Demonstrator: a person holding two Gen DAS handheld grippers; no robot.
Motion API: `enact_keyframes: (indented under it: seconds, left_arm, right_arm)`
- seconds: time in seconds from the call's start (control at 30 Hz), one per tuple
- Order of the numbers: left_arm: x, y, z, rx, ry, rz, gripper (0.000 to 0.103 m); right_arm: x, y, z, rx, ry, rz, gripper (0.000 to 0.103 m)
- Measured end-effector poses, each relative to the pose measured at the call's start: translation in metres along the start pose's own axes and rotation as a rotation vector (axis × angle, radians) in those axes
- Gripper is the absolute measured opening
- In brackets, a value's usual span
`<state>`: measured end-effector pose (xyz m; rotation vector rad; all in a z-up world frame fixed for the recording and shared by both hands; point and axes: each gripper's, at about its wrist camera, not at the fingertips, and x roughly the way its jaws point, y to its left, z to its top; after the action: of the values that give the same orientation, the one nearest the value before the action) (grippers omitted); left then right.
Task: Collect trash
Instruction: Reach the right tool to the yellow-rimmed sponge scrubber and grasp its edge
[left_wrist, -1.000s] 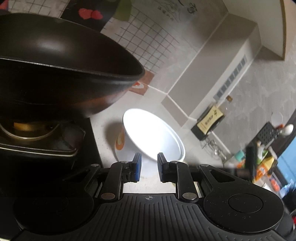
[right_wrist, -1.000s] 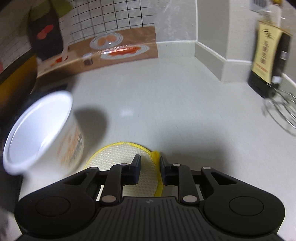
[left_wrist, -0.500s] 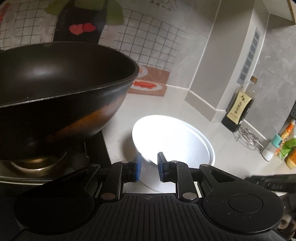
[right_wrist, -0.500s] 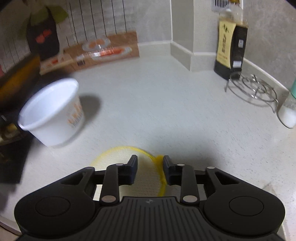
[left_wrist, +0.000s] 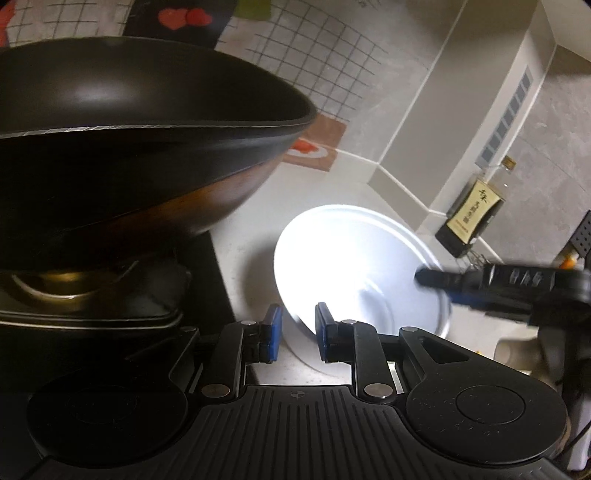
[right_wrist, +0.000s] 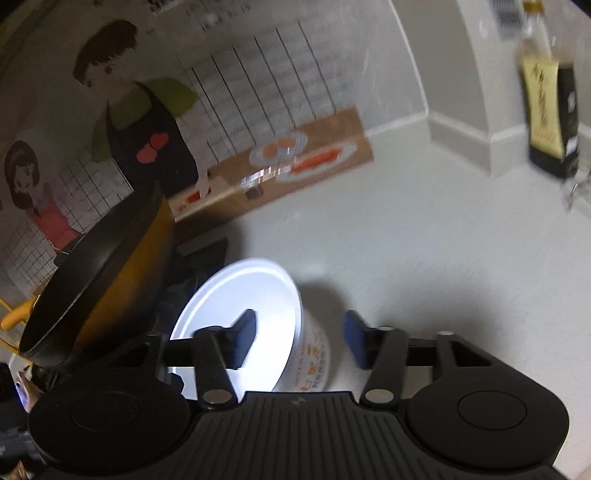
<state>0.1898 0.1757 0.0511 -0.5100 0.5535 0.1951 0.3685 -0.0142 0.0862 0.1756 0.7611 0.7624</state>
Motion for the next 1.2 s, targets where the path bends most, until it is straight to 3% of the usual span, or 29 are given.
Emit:
enact_keyframes:
  seconds: [0.03, 0.1, 0.2, 0.33, 0.67, 0.73, 0.77, 0.83, 0.87, 0.93, 0.97, 1.0, 1.03, 1.2]
  left_arm:
    - [-0.001, 0.002, -0.001, -0.007, -0.001, -0.005, 0.027]
    - [-0.002, 0.005, -0.002, -0.013, -0.005, -0.012, 0.032]
    - [-0.003, 0.006, -0.004, -0.021, -0.01, -0.039, 0.032]
    - [0.0, -0.001, -0.01, -0.026, 0.048, -0.122, 0.034]
    - [-0.017, -0.017, -0.023, 0.031, 0.03, -0.177, 0.034]
    - [-0.018, -0.016, -0.024, 0.03, 0.033, -0.172, 0.034]
    - [-0.017, -0.015, -0.024, 0.027, 0.034, -0.171, 0.033]
    - [-0.016, -0.014, -0.025, 0.021, 0.035, -0.164, 0.033]
    - [-0.015, -0.014, -0.025, 0.018, 0.036, -0.164, 0.033]
    - [-0.015, -0.013, -0.026, 0.017, 0.04, -0.166, 0.033]
    - [-0.015, -0.013, -0.026, 0.017, 0.041, -0.166, 0.033]
    - [-0.015, -0.013, -0.027, 0.018, 0.041, -0.168, 0.033]
    - [-0.015, -0.012, -0.027, 0.02, 0.042, -0.17, 0.033]
    - [-0.016, -0.009, -0.027, 0.005, 0.038, -0.178, 0.033]
  right_arm:
    - [0.006, 0.001, -0.003, -0.003, 0.026, 0.01, 0.023]
    - [0.01, 0.001, -0.011, -0.015, 0.063, 0.014, 0.02]
    - [0.003, 0.001, -0.023, -0.029, 0.096, 0.018, 0.02]
    - [-0.014, -0.005, -0.034, -0.002, 0.156, 0.038, 0.02]
    - [-0.048, -0.008, -0.063, -0.011, 0.228, 0.06, 0.022]
    - [-0.057, -0.005, -0.065, -0.049, 0.204, 0.037, 0.026]
    - [-0.069, -0.002, -0.062, -0.085, 0.151, 0.022, 0.03]
    - [-0.076, -0.001, -0.06, -0.095, 0.119, 0.013, 0.056]
    - [-0.083, -0.002, -0.057, -0.1, 0.084, 0.004, 0.059]
    - [-0.096, -0.005, -0.05, -0.113, 0.006, -0.03, 0.061]
    - [-0.102, -0.012, -0.045, -0.128, -0.048, -0.096, 0.062]
    - [-0.102, -0.012, -0.045, -0.128, -0.048, -0.096, 0.064]
    - [-0.103, -0.025, -0.043, -0.112, -0.069, -0.167, 0.065]
    - [-0.088, -0.057, -0.049, -0.036, -0.026, -0.236, 0.065]
